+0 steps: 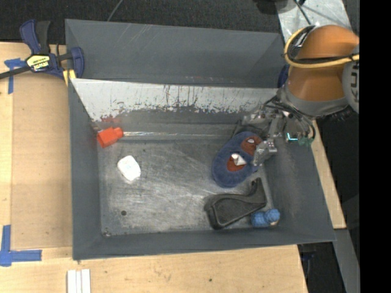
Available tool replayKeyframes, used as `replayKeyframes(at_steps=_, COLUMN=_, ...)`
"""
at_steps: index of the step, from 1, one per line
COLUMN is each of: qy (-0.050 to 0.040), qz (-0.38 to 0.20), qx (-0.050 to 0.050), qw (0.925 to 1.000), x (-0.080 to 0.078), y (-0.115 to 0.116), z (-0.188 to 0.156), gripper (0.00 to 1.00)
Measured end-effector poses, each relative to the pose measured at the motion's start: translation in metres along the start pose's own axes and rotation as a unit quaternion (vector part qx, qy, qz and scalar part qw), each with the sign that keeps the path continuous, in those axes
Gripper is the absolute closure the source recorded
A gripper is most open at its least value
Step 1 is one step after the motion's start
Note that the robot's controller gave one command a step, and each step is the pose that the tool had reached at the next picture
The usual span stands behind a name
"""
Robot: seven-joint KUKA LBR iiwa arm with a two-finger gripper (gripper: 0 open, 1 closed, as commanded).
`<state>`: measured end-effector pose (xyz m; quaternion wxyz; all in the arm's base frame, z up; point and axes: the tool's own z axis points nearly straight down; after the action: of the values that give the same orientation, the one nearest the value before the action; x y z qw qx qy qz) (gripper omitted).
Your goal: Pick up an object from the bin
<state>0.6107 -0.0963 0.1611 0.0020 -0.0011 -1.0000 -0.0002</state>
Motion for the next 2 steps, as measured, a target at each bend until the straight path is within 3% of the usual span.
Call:
replayKeyframes(at_steps=1, qy=-0.0049, qz=-0.111, qx=0.003, qw=0.9938, x=0.006, y=0.01, z=0.084, gripper=0.0)
replayKeyframes(at_steps=2, qy=0.0009, qz=-0.078, qx=0.004, qw=0.9969, x=-0.016, y=0.025, z=0.085, gripper=0.0)
